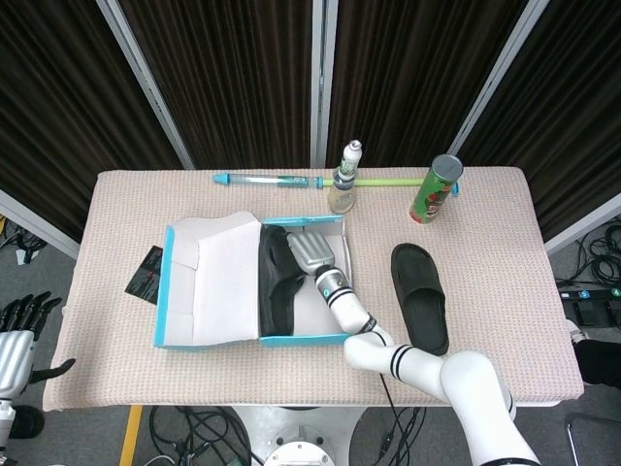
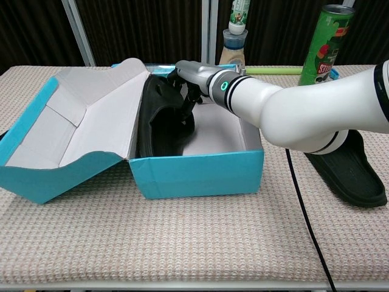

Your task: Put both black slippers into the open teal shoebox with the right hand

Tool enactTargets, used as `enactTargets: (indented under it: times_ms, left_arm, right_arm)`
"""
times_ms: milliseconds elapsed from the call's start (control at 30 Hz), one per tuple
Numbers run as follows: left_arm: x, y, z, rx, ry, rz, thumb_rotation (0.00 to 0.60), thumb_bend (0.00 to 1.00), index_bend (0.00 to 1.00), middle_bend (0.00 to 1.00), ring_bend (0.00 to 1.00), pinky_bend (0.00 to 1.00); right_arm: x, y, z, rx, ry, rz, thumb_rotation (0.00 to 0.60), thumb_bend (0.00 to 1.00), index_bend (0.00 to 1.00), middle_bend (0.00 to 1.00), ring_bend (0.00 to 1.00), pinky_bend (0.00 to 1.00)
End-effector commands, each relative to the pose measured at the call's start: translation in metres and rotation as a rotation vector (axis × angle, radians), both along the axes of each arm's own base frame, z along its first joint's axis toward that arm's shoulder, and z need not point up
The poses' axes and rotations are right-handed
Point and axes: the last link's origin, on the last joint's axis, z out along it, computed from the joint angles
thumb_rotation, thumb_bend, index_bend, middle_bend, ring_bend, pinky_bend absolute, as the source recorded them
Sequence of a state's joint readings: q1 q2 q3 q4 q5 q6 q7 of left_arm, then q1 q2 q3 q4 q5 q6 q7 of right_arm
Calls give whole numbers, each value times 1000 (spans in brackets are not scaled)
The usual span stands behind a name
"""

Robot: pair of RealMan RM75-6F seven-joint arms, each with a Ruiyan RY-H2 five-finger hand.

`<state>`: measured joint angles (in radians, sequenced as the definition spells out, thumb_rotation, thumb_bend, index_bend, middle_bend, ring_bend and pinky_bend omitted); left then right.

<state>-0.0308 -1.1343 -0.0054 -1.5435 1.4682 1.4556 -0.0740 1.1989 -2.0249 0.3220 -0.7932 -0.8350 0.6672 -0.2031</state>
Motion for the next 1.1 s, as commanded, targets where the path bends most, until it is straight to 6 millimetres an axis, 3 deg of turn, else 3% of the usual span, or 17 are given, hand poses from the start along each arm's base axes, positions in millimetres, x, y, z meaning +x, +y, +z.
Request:
enactTargets:
  times_ms: [33,133,233,333,700,933,1100]
  left_arm:
    - [0,0,0,0,0,-1,600,0,142,71,0,0]
    - [0,0,1,0,1,-1,600,0,143,71,0,0]
    - [1,1,1,1,2,-5,600,0,143,71,0,0]
    - [2,1,0,0,4,-8,600,0,142,71,0,0]
    - [5,0,3,5,13,-15,600,0,143,71,0,0]
    - [10,1,6,7,19,-30,600,0,143,71,0,0]
    - [12,1,7,11,18,-39,600,0,143,71,0,0]
  right_arm:
    - [-2,2,-1,11,20,11,600,96,350,302,775,976]
    - [-4,3,2,25,12,10,600,96,118,168,738,974]
    - [-6,3,8,43,15,12,600,95,0,56,698,971]
    - [-7,3,15,57,2,2,600,93,0,3,670,969]
    - [-5,4,50,72,-67,1,600,82,0,0,653,969]
    - [-13,12,98,21,-86,42,600,80,0,0,658,969]
    - [-38,24,140,-71,-26,69,600,80,0,16,667,969]
